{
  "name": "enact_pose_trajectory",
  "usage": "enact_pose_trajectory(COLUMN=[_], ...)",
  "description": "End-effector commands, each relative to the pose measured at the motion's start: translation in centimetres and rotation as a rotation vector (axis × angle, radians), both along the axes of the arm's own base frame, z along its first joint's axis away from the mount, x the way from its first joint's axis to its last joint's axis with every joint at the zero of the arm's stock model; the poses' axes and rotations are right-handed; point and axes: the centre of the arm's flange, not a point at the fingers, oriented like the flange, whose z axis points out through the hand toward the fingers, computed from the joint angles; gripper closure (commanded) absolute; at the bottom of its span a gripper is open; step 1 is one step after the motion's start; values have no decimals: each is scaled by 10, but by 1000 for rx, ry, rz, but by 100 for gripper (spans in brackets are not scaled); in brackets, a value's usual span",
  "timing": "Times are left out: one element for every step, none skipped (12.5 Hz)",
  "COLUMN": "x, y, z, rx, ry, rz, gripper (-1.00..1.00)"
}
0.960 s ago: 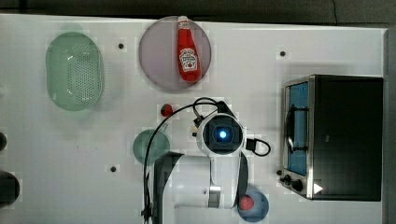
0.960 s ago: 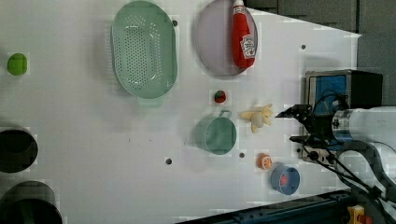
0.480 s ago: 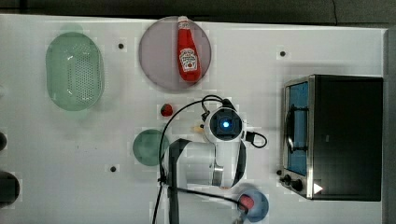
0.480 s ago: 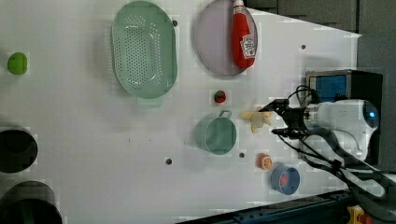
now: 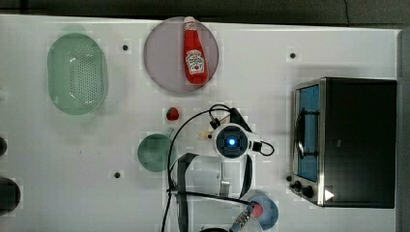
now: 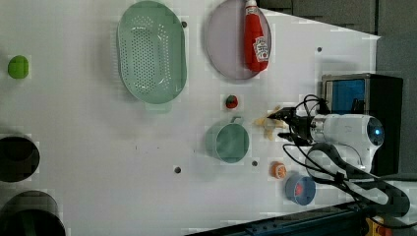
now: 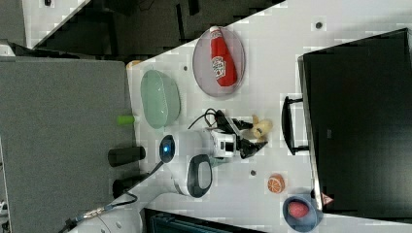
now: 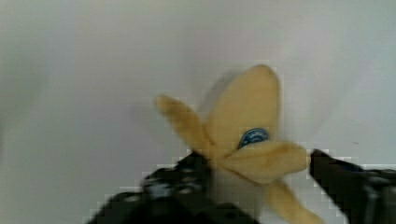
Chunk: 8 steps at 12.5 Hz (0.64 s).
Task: Pick banana from table and place on oven.
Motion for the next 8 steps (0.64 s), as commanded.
enact_pose_trajectory(x=[6, 6, 8, 10, 15, 20, 24, 27], y=[5, 5, 6, 6, 7, 9, 11, 13], z=[4, 5, 9, 17, 31, 53, 78, 108], rx=[-2, -2, -1, 0, 1, 2, 5, 9], ry=[-38, -40, -47, -62, -88, -112, -121, -115], rz=[-26, -25, -24, -28, -28, -26, -23, -20], gripper=[4, 26, 47, 48, 48, 48, 48, 48])
